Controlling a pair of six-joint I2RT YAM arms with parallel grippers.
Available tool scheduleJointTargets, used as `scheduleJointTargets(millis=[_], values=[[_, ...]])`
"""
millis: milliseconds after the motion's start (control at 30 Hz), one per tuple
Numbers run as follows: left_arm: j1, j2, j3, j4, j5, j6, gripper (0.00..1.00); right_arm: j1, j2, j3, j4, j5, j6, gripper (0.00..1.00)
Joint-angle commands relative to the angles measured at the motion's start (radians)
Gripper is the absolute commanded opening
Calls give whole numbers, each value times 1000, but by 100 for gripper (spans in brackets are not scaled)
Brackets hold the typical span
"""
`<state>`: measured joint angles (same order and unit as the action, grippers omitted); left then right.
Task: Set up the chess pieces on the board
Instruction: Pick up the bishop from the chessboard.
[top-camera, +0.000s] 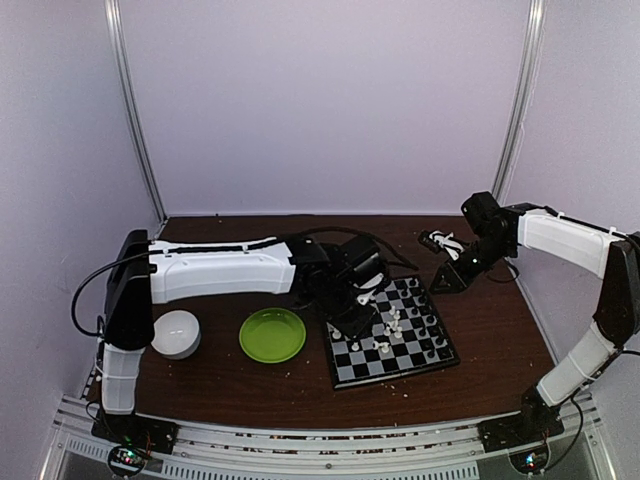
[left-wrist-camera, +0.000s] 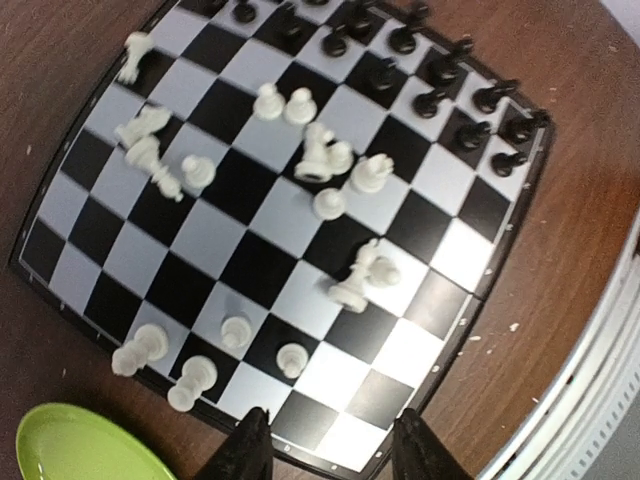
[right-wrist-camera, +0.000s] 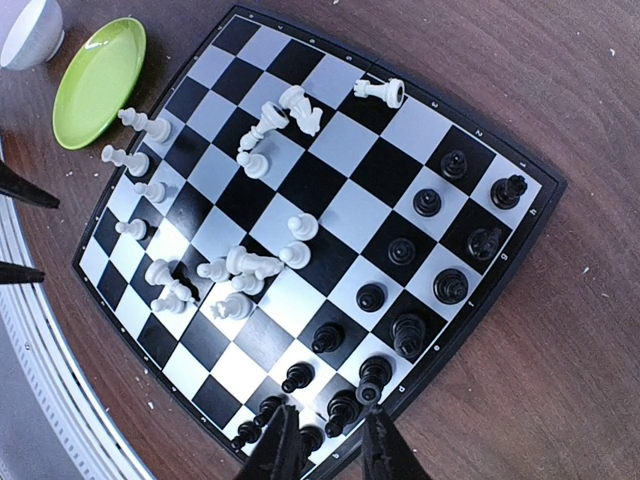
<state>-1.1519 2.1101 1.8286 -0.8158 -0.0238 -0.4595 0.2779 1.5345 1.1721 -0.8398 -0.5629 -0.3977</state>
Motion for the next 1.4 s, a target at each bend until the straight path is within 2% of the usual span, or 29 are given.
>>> scheduleJointTargets(millis=[0, 233, 533, 800, 1367], values=[[-1, -24, -28, 146, 156, 250, 42, -5, 7, 24, -7, -14, -14, 23], [25, 57, 9, 170, 248, 420, 45, -5, 1, 21, -2, -4, -7, 23], [48, 147, 52, 170, 288, 507, 46, -5, 15, 19, -2, 7, -10, 23], [64, 187, 70, 178, 241, 526, 45, -6, 30, 21, -6, 15, -16, 23], [63, 223, 81, 166, 213, 562, 35, -5, 50, 26, -14, 14, -23, 23]])
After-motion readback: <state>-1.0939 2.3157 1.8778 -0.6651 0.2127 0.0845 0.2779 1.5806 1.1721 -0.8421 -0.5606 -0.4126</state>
